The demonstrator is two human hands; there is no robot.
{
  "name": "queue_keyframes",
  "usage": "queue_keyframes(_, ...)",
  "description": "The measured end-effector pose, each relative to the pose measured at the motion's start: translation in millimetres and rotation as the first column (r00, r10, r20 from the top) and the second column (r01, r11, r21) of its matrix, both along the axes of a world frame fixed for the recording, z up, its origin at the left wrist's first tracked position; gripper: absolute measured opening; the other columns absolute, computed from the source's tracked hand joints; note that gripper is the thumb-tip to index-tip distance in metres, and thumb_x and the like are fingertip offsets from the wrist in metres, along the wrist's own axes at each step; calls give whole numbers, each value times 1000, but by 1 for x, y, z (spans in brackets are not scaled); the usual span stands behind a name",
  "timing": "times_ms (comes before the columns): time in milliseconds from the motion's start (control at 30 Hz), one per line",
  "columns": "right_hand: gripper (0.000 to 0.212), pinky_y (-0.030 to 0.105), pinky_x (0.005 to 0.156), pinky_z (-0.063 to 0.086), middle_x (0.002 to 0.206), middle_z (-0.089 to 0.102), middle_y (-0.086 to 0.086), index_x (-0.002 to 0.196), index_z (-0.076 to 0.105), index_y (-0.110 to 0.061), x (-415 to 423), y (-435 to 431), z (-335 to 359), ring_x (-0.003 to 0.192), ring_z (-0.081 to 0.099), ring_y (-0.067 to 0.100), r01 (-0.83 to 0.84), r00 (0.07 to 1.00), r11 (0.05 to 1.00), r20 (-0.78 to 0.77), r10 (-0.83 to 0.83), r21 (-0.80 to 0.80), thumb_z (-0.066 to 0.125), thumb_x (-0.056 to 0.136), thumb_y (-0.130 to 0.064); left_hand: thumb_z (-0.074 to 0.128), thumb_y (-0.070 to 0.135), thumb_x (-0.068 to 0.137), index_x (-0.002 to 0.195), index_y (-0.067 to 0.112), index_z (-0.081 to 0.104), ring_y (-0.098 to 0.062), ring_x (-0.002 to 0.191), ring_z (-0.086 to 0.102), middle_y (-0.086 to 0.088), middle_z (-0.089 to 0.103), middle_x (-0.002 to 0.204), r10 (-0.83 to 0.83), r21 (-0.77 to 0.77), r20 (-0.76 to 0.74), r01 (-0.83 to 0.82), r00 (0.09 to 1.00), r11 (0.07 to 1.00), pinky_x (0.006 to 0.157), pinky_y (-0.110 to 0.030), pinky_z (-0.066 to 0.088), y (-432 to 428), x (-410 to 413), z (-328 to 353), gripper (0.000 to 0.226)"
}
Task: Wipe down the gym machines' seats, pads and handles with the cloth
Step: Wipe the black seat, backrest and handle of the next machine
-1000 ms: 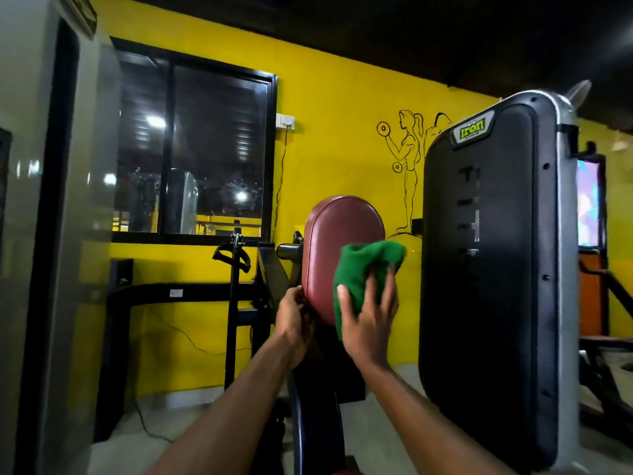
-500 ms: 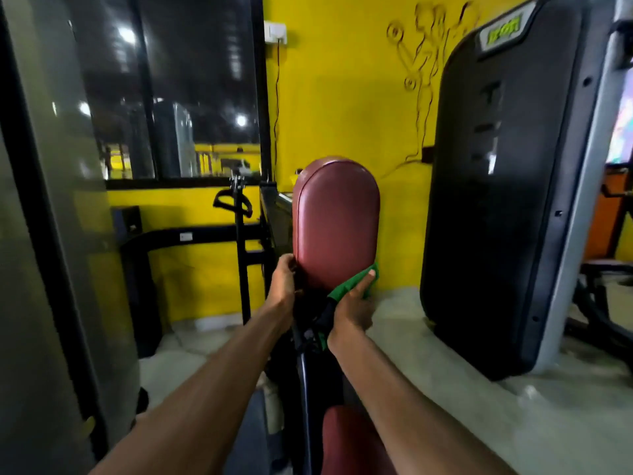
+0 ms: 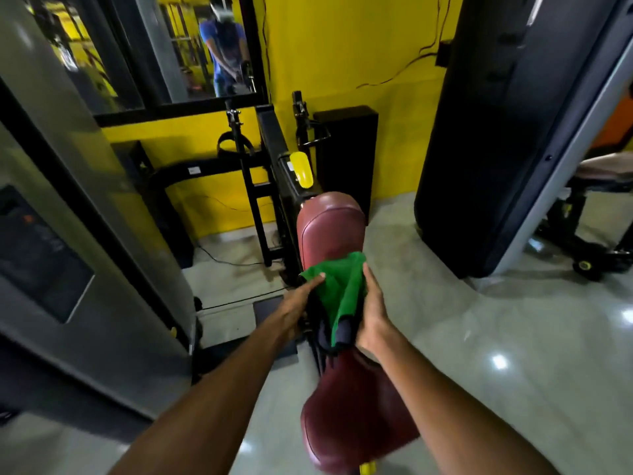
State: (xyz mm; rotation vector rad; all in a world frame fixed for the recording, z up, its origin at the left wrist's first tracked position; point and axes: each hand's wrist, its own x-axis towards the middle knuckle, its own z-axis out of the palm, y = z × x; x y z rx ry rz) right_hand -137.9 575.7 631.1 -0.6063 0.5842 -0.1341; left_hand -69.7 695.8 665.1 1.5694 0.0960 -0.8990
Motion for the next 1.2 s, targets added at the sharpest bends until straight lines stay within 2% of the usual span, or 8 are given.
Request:
queue_keyframes(200, 37, 44, 88, 57, 111, 77, 10, 115, 72, -14, -65, -42, 88, 99, 74, 25, -108, 973, 913, -232, 15, -394, 72, 90, -41, 67, 37, 92, 112, 13, 69, -24, 96, 69, -6, 72, 107, -199, 197, 389, 130, 900, 972, 84, -36, 57, -31, -18, 66, 32)
queue_keyframes(367, 25, 29, 66, 54, 104, 74, -2, 109, 68, -23, -115, -104, 118, 87, 67, 8, -75, 949, 724, -273, -160, -686, 78, 88, -32, 54, 36, 97, 115, 8, 65, -35, 103, 63, -17, 68, 109, -534, 537, 681, 153, 501, 829, 85, -43, 50, -85, -44, 136, 35)
queue_keyframes(500, 93, 37, 108, 45, 138, 52, -6, 141, 54, -28, -148, -168, 122, 120, 54, 10, -51, 932, 345, -169, -320, -937, 94, 61, -53, 58, 21, 95, 116, 13, 66, -37, 105, 63, -17, 69, 110, -576, 535, 781, 219, 242, 816, 81, -41, 49, -139, -76, 192, 24)
queue_keyframes(600, 89, 30, 112, 39, 149, 47, -5, 149, 47, -28, -173, -201, 166, 132, 46, 9, -17, 963, 132, -51, -264, -991, 89, 73, -44, 54, 7, 96, 112, 5, 66, -30, 100, 64, -17, 69, 108, -674, 611, 736, 367, 65, 702, 70, -30, 39, -185, -105, 232, 20)
queue_keyframes(733, 17, 32, 81, 55, 86, 74, -18, 94, 74, -29, -201, -260, 218, 89, 68, 11, -15, 985, 82, -29, -171, -997, 85, 82, -33, 61, 8, 93, 111, 4, 65, -21, 97, 62, -14, 69, 109, -647, 585, 763, 425, 2, 691, 71, -22, 36, -248, -135, 274, 19)
queue_keyframes(933, 34, 26, 69, 55, 84, 76, 1, 90, 71, -9, -264, -331, 252, 77, 71, 10, 157, 944, 281, 60, -325, -947, 92, 75, -31, 81, 21, 81, 101, 7, 62, -19, 75, 60, -15, 68, 95, -860, 720, 502, 510, 85, 471, 64, -30, 54, -313, -143, 266, 31)
queue_keyframes(1067, 28, 36, 85, 61, 96, 79, 4, 100, 76, -16, -298, -379, 255, 93, 76, 23, 157, 957, 414, 34, -289, -897, 89, 78, -29, 74, 9, 85, 97, 8, 66, -14, 84, 55, -5, 62, 92, -767, 628, 641, 576, -2, 523, 72, -22, 41, -363, -160, 277, 14)
queue_keyframes(1200, 14, 30, 71, 61, 90, 79, 6, 95, 76, -12, -318, -414, 263, 88, 76, 26, 314, 916, 524, 108, -386, -792, 82, 83, -10, 72, 11, 86, 106, 7, 62, -14, 88, 56, -1, 62, 98, -701, 484, 711, 686, 53, 543, 69, -21, 42, -418, -184, 285, 22)
